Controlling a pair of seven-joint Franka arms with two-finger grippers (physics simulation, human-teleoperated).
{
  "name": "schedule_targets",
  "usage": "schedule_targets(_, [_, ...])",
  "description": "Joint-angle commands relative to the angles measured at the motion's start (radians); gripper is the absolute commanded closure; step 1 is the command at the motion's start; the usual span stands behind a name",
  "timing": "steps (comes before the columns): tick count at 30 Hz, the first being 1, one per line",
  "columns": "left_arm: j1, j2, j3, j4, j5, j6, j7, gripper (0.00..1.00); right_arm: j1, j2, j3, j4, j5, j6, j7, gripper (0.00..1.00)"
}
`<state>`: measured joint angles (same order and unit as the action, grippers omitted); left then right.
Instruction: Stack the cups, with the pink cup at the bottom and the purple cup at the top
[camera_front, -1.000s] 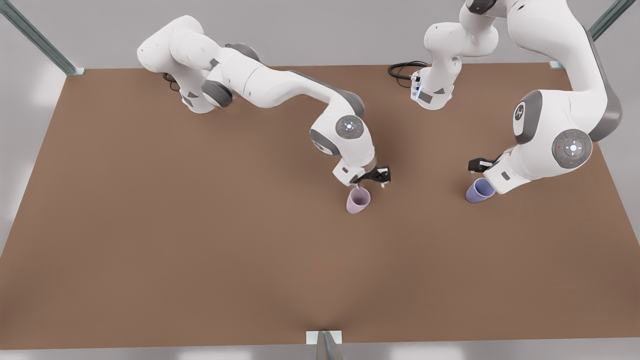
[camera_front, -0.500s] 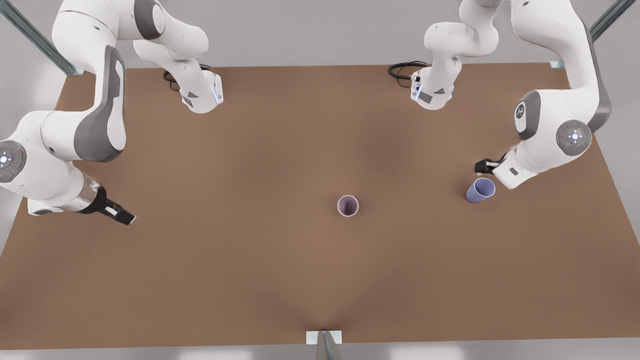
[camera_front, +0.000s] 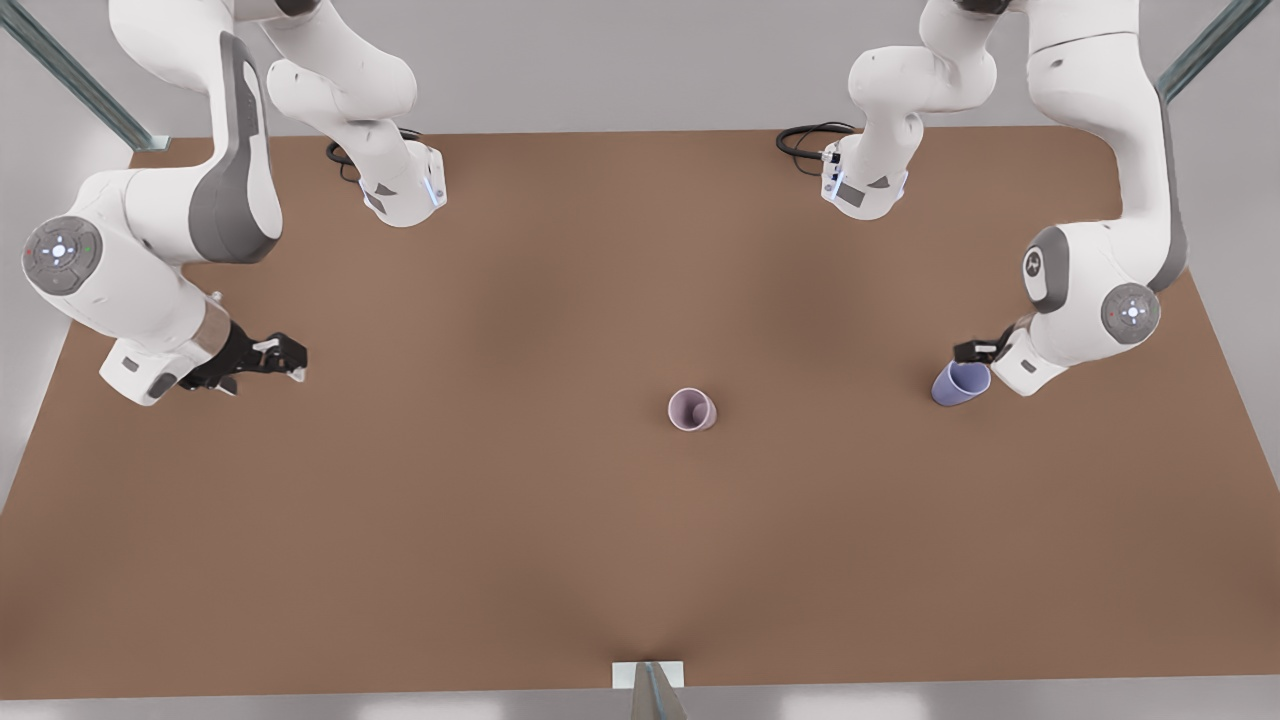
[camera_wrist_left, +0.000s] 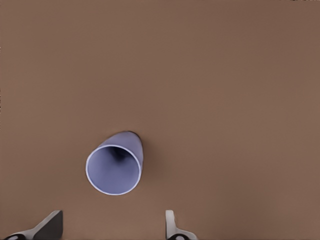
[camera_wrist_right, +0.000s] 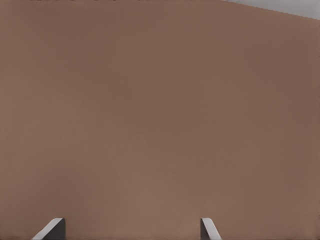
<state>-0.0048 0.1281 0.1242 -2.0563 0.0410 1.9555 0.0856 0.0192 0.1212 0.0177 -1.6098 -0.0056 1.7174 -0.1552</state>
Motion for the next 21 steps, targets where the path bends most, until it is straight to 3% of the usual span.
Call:
schedule_targets(1, [0.061, 0.024, 0.000, -0.007, 0.004, 0.145, 0.043, 0.00, -0.004, 0.003, 0.001, 0.007, -0.019, -0.016, 0.151, 0.00])
schedule_targets(10, [0.109, 0.084, 0.002, -0.140, 0.000, 0.321, 0.082, 0.00, -0.002, 0.012, 0.001, 0.016, 0.003, -0.013, 0.183, 0.00])
schedule_targets(21, [0.137, 0.150, 0.000, -0.140, -0.006, 0.359, 0.082, 0.00, -0.008, 0.017, 0.001, 0.022, 0.006, -0.013, 0.183, 0.00])
